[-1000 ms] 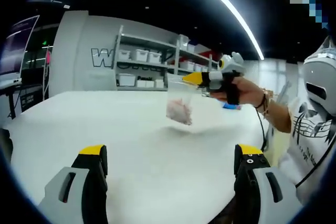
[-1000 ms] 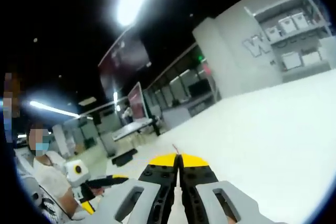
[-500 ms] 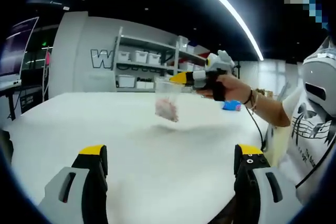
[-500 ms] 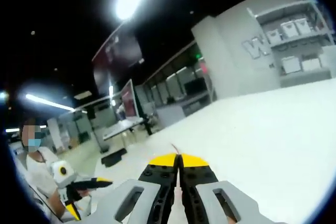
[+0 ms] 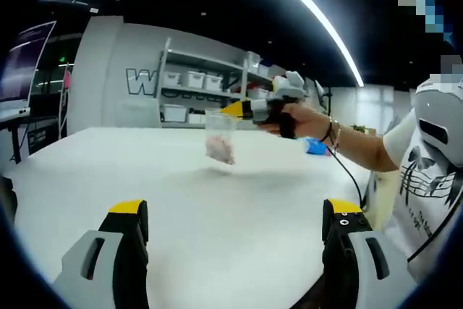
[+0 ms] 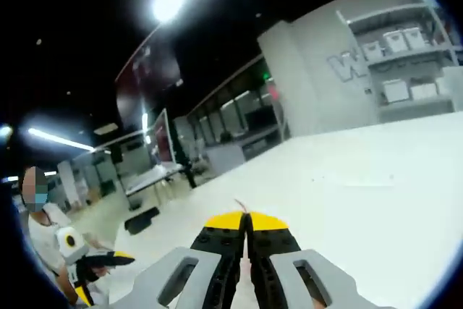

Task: Open the resealable bag by pulling the two sides of the seal apart until the entire bag opening is separated and visibly accessible.

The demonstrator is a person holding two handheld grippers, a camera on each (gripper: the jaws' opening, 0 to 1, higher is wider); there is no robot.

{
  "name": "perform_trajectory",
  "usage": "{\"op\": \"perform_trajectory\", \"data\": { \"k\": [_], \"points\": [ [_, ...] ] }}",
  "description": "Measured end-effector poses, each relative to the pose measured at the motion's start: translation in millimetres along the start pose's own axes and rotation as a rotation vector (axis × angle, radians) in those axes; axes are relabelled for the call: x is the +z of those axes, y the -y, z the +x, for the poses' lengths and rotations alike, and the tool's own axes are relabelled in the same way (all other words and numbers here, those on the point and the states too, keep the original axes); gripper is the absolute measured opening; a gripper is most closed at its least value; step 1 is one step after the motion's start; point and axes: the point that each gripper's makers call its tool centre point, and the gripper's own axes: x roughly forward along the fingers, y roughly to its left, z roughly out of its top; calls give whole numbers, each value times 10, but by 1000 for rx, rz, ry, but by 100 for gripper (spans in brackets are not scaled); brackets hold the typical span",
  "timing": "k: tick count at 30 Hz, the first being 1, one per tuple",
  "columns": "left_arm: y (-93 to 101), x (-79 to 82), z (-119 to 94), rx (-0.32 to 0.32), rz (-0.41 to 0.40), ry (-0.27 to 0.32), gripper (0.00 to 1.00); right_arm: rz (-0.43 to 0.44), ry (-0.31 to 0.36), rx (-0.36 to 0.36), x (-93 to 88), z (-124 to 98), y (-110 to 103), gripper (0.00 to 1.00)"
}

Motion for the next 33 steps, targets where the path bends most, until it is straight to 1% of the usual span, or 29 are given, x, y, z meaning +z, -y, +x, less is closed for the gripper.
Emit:
{"op": "perform_trajectory", "data": {
  "k": [9, 15, 20, 26, 33],
  "points": [
    [-24, 7, -12, 5, -4, 1, 99, -15, 2, -24, 130, 212, 125, 0],
    [-43, 19, -12, 7, -7, 5, 99, -15, -2, -47, 178, 349, 273, 0],
    [-46, 11, -2, 4, -11, 4, 99, -12, -6, -70, 197, 426, 394, 0],
    [-65, 18, 7, 6, -16, 6, 99, -21, 0, -74, 260, 505, 449, 0],
    [-75, 34, 36, 0, -17, 7, 99, -27, -6, -103, 309, 619, 619, 0]
  ]
}}
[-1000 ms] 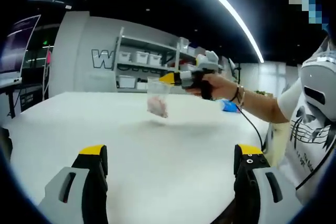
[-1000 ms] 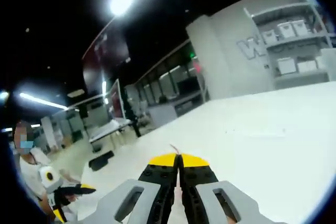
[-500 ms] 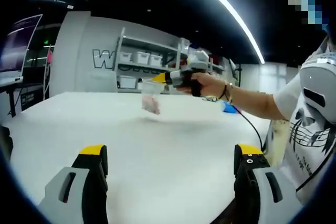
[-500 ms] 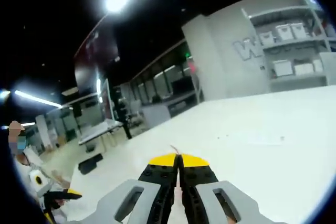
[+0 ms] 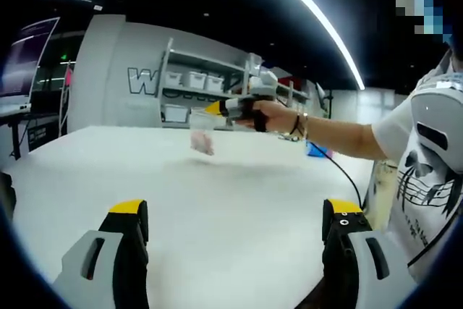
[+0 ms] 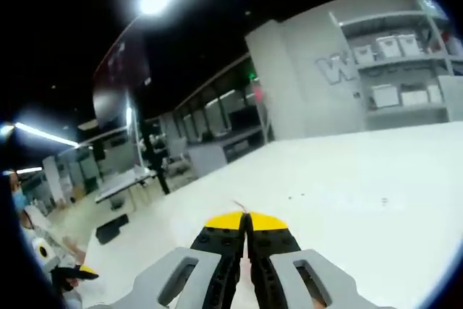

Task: Open the resealable bag by pulling the two sides of the seal apart until the entire bag opening is separated and visibly accessible.

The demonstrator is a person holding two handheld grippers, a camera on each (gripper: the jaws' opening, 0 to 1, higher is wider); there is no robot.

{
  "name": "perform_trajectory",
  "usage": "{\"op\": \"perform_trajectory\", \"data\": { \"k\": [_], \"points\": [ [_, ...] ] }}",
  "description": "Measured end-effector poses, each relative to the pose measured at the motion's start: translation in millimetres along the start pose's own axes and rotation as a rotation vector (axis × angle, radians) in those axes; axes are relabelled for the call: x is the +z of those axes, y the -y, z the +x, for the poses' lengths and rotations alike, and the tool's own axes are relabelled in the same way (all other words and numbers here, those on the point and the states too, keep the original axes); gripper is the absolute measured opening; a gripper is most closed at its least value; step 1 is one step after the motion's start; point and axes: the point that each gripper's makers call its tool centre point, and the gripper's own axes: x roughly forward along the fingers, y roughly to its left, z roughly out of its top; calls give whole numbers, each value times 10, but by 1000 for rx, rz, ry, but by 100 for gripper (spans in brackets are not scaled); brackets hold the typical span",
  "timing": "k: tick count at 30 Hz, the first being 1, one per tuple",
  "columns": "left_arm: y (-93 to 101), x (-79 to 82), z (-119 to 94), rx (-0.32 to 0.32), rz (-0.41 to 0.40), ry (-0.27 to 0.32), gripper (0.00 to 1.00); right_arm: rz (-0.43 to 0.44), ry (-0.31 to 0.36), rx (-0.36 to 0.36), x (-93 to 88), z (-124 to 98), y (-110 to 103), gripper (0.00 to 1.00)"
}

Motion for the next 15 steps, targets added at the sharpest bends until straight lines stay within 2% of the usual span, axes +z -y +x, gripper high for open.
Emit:
{"op": "perform_trajectory", "data": {
  "k": [15],
  "points": [
    [-78, 30, 74, 5, -9, -3, 99, 29, -2, -45, 91, 294, 315, 0]
  ]
}}
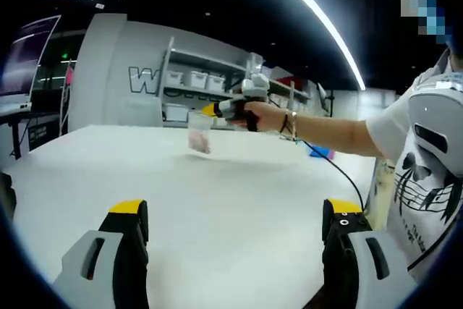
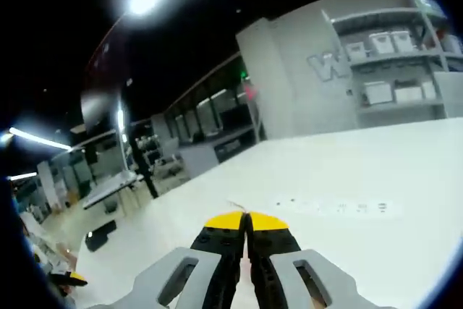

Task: Open the resealable bag by pulling the two sides of the seal apart until the entire bag opening is separated and visibly accessible.

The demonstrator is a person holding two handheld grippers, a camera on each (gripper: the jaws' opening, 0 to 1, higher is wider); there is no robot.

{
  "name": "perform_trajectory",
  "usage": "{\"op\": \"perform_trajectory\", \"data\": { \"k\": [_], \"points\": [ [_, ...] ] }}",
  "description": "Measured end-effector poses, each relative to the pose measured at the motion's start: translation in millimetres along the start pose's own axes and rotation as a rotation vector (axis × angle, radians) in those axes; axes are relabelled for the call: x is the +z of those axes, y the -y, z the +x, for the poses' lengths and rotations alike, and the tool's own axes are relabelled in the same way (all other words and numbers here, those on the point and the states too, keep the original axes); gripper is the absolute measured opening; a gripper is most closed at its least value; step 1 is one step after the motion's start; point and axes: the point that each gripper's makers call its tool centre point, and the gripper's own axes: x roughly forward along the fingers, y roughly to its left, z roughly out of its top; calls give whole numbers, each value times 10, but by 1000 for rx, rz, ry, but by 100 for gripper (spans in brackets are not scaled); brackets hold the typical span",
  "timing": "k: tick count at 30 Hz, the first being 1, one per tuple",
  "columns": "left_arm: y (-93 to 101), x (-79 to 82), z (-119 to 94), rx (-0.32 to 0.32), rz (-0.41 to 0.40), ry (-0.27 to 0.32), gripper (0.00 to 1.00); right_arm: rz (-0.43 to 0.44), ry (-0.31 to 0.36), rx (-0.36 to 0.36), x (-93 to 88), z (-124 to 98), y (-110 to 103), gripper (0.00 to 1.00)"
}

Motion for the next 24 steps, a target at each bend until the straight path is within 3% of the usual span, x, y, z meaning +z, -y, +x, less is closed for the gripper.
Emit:
{"op": "perform_trajectory", "data": {
  "k": [24],
  "points": [
    [-75, -24, -2, 10, -16, 9, 99, -7, 3, -80, 128, 341, 305, 0]
  ]
}}
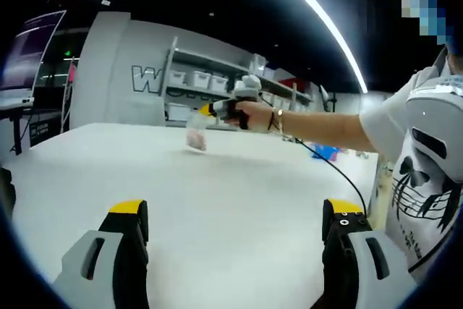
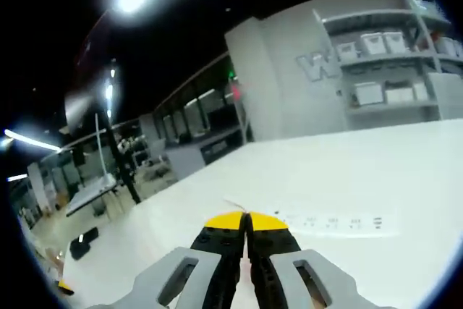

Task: Open the resealable bag by pulling the two sides of the seal apart until the entire bag opening is separated and visibly accessible.

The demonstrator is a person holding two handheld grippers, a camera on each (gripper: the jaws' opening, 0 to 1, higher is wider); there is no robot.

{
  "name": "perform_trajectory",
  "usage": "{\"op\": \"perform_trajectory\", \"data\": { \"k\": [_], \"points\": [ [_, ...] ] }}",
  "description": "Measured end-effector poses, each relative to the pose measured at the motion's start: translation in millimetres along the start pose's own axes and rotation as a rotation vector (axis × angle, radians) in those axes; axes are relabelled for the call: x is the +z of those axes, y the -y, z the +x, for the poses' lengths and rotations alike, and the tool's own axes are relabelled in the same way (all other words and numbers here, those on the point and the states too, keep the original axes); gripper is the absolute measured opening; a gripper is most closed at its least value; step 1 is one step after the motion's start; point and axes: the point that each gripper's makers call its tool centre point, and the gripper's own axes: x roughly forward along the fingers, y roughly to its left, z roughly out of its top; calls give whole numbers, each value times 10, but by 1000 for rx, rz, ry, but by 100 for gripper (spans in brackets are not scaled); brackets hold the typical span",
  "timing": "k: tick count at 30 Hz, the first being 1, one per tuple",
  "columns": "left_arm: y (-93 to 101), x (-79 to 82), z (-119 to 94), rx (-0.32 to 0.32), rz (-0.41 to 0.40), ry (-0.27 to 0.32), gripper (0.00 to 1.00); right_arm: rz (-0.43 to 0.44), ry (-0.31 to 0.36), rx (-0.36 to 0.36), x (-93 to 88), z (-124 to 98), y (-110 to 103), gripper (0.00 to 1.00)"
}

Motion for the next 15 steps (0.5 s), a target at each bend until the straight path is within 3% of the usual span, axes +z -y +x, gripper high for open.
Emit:
{"op": "perform_trajectory", "data": {
  "k": [10, 15],
  "points": [
    [7, -42, -9, -10, -10, 1, 99, -42, 14, -81, -43, 169, 153, 0],
    [-13, -44, -26, -4, -11, 3, 99, -80, 4, -75, -184, 279, 38, 0]
  ]
}}
